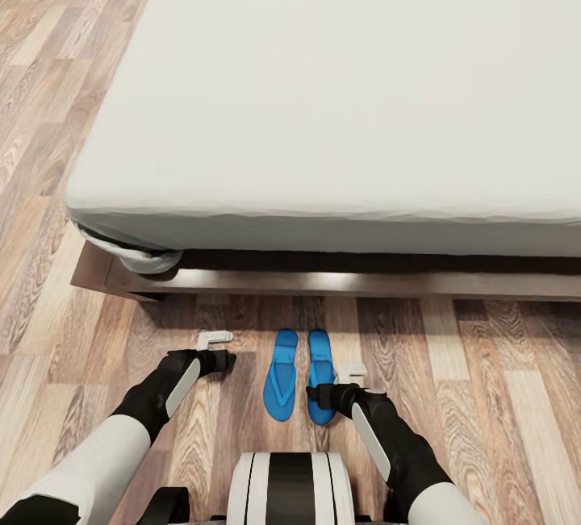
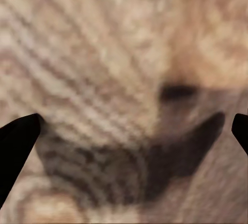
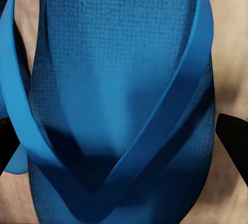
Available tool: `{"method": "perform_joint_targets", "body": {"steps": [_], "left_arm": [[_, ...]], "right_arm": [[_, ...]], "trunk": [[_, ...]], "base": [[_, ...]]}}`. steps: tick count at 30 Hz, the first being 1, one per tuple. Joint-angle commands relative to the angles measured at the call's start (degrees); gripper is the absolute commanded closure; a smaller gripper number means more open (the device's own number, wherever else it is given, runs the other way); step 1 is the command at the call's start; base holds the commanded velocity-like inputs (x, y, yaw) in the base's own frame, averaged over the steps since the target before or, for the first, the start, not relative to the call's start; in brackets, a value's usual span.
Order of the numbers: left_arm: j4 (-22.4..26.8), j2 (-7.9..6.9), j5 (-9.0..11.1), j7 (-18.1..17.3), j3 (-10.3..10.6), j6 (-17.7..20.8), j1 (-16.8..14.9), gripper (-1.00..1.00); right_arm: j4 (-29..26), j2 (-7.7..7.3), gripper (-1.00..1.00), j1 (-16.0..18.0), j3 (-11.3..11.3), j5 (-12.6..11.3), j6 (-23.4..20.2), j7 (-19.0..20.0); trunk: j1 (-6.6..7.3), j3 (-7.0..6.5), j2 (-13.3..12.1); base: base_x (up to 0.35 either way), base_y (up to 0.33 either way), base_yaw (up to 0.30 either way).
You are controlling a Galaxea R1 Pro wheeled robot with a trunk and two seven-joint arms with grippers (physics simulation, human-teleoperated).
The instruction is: In the bedroom, move the book from the bed onto either nightstand, and place the two sandals side by side next to the bed.
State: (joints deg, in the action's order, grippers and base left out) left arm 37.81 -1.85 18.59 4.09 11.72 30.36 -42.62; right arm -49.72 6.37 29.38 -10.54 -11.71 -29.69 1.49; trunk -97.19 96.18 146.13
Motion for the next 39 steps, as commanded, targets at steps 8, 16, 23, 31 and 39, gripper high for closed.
{"method": "perform_joint_targets", "body": {"steps": [8,16,23,31,39], "left_arm": [[-1.0,-0.09,1.6,-1.0,0.4,-0.7,0.0,-1.0],[-1.0,-0.09,1.6,-1.0,0.4,-0.7,0.0,-1.0],[-1.0,-0.1,1.6,-1.0,0.4,-0.7,0.0,-1.0],[-1.0,-0.13,1.6,-1.0,0.4,-0.7,0.0,-1.0],[-1.1,-0.16,1.6,-1.0,0.3,-0.6,0.0,-1.0]], "right_arm": [[0.0,-0.03,-1.0,0.0,0.0,-0.2,-0.3,0.2],[0.0,0.01,-1.0,0.0,0.0,-0.2,-0.3,0.2],[-0.1,-0.03,-1.0,0.0,0.0,-0.2,-0.3,0.2],[-2.1,-0.02,-1.0,0.0,0.0,-0.2,-0.3,0.1],[-3.8,0.02,-1.0,0.0,0.0,-0.2,-0.7,-0.1]], "trunk": [[-0.05,0.05,0.0],[-0.05,0.05,0.0],[0.05,-0.83,-0.1],[0.26,-2.61,-0.2],[0.47,-4.38,-0.3]], "base": [[0.0,0.0,0.0],[0.0,0.0,0.0],[0.0,0.0,0.0],[0.0,0.0,0.0],[0.0,0.0,0.0]]}}
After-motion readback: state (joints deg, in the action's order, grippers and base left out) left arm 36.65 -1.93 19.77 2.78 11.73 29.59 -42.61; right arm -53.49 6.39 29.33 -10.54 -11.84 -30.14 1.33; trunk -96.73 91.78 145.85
